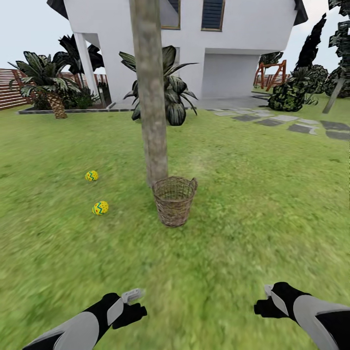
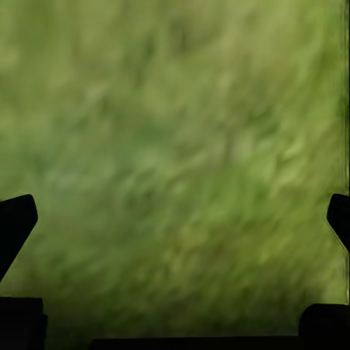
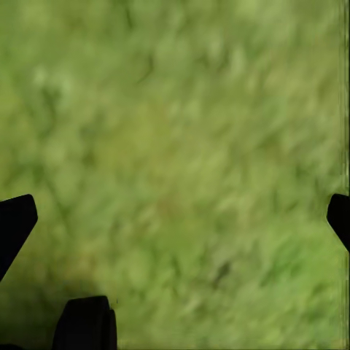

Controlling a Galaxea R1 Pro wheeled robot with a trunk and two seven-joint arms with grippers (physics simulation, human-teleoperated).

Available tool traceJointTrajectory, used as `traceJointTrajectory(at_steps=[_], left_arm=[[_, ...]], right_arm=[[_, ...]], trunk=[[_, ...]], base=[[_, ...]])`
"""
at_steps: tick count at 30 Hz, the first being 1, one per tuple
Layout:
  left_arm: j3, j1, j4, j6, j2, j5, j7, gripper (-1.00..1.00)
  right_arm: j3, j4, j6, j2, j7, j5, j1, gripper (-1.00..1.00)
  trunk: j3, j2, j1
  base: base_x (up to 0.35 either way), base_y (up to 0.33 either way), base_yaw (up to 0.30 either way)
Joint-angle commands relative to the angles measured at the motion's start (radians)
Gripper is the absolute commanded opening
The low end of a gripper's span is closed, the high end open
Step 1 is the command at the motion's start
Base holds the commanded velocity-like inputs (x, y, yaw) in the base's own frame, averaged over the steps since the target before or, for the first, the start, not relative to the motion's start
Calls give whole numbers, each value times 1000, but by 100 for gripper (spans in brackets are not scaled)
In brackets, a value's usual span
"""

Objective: Take the three Easter eggs out of the wicker basket on the lawn in the garden, then place them on the lawn next to a single tree (choose any tree) so that all three eggs are next to the same tree and none are left in the basket.

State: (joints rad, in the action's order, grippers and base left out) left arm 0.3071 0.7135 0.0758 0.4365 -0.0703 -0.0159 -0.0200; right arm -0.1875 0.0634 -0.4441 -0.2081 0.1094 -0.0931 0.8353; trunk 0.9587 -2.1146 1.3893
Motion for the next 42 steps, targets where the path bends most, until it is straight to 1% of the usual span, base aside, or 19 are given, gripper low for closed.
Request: traceJointTrajectory(at_steps=[1,7,10,25,42], left_arm=[[3,0,2,6,0,-2,-1,100],[3,0,2,7,0,-3,-2,100],[3,0,2,7,-1,-4,-7,100],[3,0,2,7,-2,-5,-11,100],[4,0,2,7,2,-1,-11,100]], right_arm=[[-9,1,-1,0,5,-10,1,100],[-9,1,-1,0,4,-10,1,100],[-9,1,-1,1,4,-10,1,100],[-8,1,-2,0,4,-11,1,100],[-9,1,-2,0,4,-10,1,100]], trunk=[[1,0,0],[1,0,0],[1,0,0],[1,0,0],[1,0,0]], base=[[0,-328,0],[8,-327,0],[154,-259,0],[269,-176,0],[276,-129,0]])
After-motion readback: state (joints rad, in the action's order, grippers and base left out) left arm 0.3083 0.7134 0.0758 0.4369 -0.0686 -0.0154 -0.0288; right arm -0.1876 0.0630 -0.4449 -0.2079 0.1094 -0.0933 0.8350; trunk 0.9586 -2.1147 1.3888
